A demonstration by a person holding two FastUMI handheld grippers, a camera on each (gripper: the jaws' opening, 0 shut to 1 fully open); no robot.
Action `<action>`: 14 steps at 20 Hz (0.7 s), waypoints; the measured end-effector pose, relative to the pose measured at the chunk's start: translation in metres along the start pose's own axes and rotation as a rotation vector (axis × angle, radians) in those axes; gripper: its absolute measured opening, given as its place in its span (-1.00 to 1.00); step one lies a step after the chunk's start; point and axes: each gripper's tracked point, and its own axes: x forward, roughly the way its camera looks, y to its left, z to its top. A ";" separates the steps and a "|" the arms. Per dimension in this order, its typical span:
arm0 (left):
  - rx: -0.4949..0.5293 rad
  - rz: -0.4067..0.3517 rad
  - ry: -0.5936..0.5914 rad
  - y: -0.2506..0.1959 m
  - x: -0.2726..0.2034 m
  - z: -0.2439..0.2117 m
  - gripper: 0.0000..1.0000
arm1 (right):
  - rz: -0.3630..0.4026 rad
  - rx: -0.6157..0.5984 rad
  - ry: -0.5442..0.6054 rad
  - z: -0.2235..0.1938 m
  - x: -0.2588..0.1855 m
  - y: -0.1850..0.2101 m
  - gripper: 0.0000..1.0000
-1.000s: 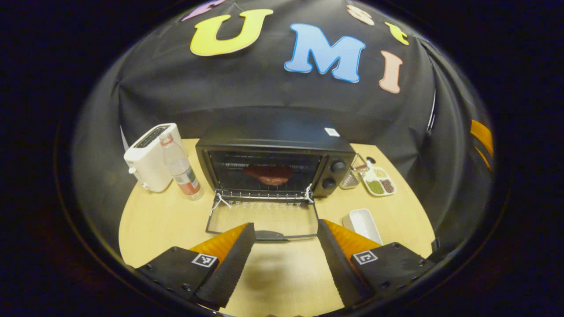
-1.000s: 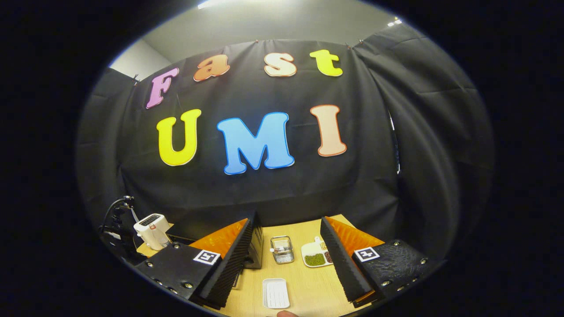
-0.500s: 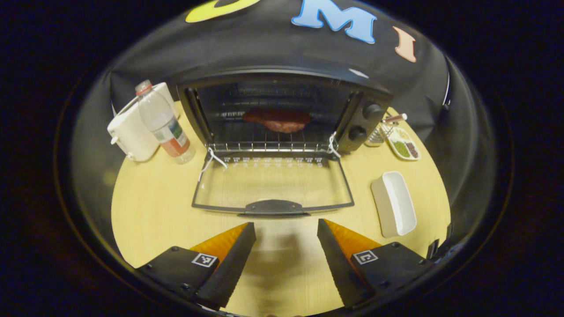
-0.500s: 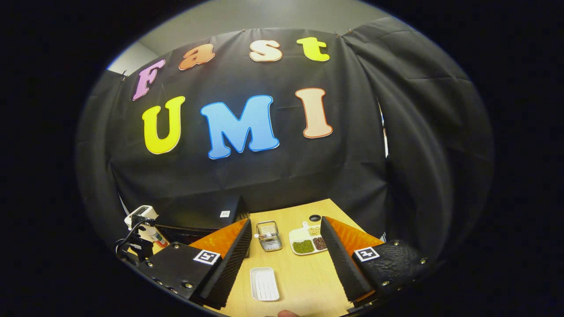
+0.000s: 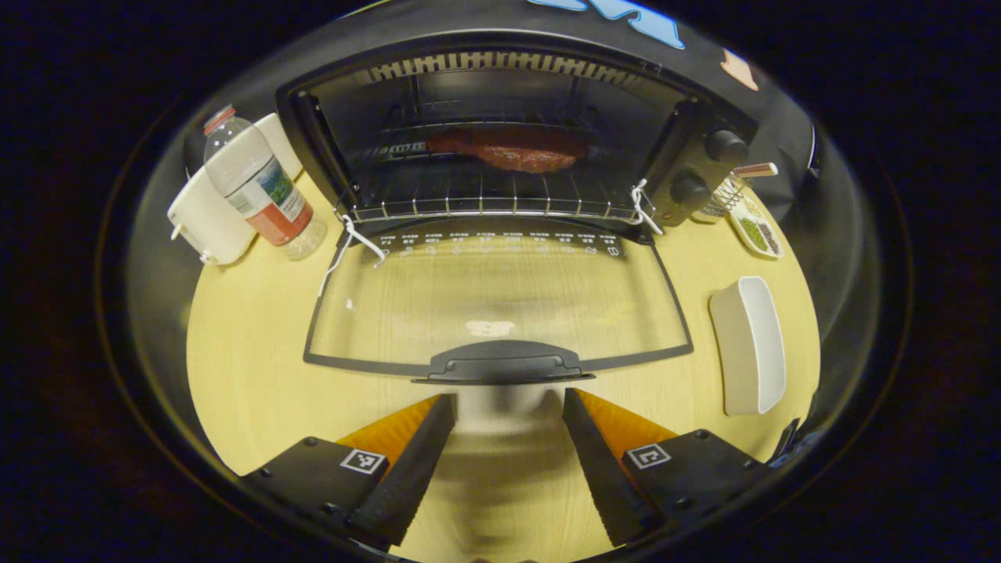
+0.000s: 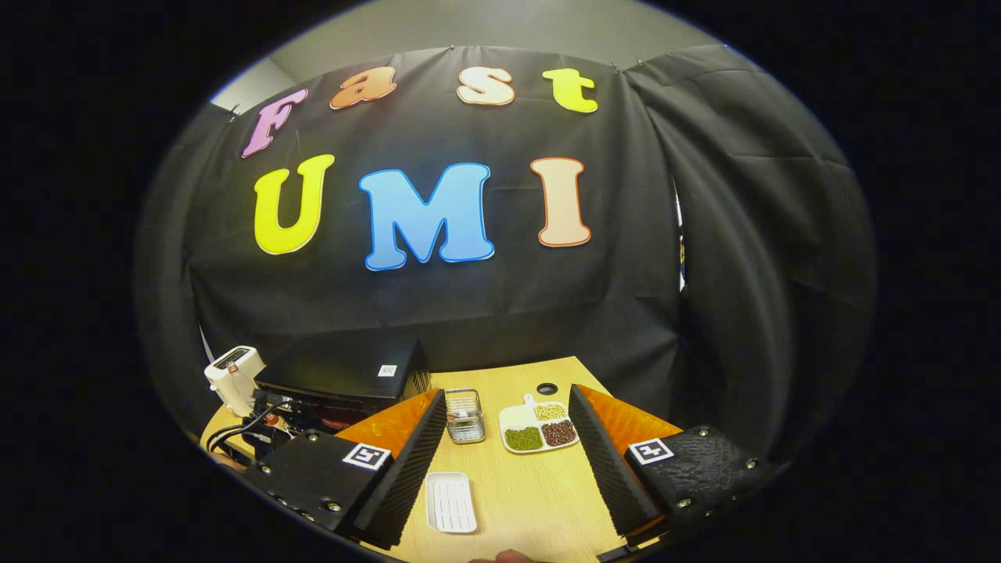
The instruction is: Open the electric oven with the left hand, put the food in, and close the electric oven.
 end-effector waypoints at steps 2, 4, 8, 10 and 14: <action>0.018 0.015 0.018 0.003 0.008 -0.001 0.83 | -0.005 0.004 0.003 -0.001 0.001 -0.001 0.90; 0.038 0.028 0.031 0.006 0.014 -0.002 1.00 | -0.008 0.002 0.008 -0.002 0.001 -0.001 0.90; 0.037 0.021 0.034 0.006 0.012 0.001 0.87 | -0.007 -0.001 0.008 -0.003 0.000 0.000 0.90; 0.028 0.017 0.018 0.006 0.007 0.002 0.83 | -0.003 0.000 0.010 -0.003 -0.004 0.001 0.90; 0.035 0.009 -0.030 0.005 -0.013 0.007 0.92 | 0.008 -0.008 0.001 0.000 -0.008 0.005 0.91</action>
